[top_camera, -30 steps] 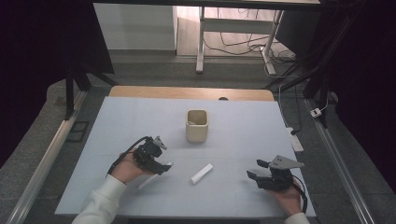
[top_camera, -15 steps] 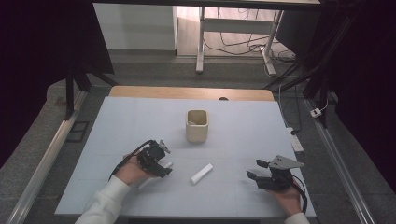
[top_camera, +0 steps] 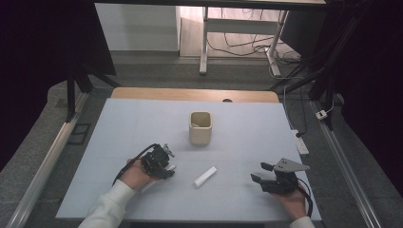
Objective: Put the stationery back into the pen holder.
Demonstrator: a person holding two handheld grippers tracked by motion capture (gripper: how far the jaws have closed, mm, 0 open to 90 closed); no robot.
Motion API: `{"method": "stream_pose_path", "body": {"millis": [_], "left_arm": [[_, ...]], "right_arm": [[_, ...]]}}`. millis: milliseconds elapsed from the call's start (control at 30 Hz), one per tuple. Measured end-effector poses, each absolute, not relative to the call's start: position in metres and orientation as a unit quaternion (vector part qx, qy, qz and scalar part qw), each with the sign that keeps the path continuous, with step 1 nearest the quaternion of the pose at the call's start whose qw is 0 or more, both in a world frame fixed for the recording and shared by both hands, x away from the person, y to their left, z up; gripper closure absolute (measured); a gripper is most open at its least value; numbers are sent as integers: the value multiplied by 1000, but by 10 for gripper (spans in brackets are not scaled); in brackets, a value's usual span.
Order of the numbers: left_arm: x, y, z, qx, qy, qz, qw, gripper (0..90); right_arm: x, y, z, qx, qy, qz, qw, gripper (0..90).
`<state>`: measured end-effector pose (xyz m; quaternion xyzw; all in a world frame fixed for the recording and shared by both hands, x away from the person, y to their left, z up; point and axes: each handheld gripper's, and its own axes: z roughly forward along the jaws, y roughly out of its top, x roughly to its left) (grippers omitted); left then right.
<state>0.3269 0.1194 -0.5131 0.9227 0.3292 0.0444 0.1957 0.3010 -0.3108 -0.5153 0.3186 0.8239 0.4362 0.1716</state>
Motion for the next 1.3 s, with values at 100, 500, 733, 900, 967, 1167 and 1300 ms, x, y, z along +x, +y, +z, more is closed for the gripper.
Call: {"method": "stream_pose_path", "body": {"millis": [100,500,733,900,967,1167,1300], "left_arm": [[326,119,-513,923,328,46,195,621],[323,114,-512,930,312,47,187,778],[323,115,-512,930,310,47,191,778],[323,116,-511,930,310,46,193,778],[323,118,-509,929,310,48,198,779],[322,125,-500,920,315,55,227,779],[322,133,-490,913,320,65,246,778]], "right_arm": [[301,-311,-515,318,824,436,172,346],[301,-310,-516,316,824,438,171,346],[301,-310,-516,318,824,435,173,346],[301,-310,-516,313,825,438,168,344],[301,-310,-516,314,826,436,171,344],[301,-310,-516,313,825,438,169,344],[301,-310,-516,313,825,438,170,344]]}}
